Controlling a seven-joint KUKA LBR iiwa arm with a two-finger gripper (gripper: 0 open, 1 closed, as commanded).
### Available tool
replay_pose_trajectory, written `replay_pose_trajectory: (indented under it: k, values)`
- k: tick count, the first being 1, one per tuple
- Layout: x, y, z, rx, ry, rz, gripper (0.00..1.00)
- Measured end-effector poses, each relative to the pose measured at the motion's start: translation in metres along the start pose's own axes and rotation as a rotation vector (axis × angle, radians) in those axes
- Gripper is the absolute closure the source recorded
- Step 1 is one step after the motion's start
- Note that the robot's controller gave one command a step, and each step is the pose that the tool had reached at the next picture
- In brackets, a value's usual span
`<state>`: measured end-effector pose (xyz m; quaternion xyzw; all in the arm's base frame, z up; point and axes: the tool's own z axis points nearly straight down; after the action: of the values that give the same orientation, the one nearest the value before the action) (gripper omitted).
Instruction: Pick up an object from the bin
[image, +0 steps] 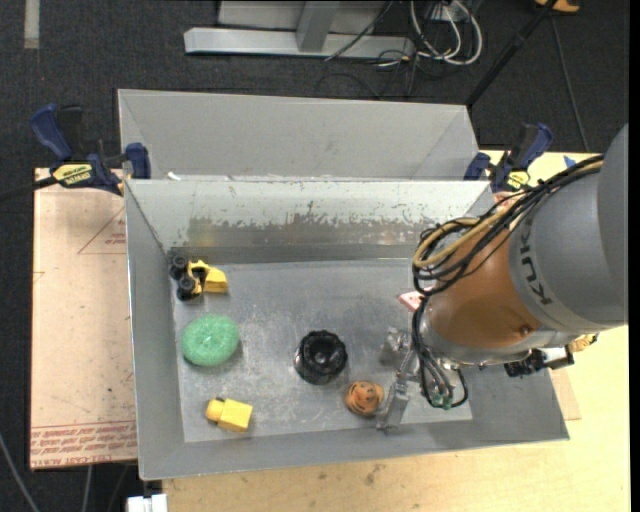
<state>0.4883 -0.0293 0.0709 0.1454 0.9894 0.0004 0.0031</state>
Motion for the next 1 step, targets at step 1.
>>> replay_pose_trajectory:
  k: [1]
  values:
    - [0.0190, 0.0421, 0.0005, -0.001, 0.006, -0.383, 1.00]
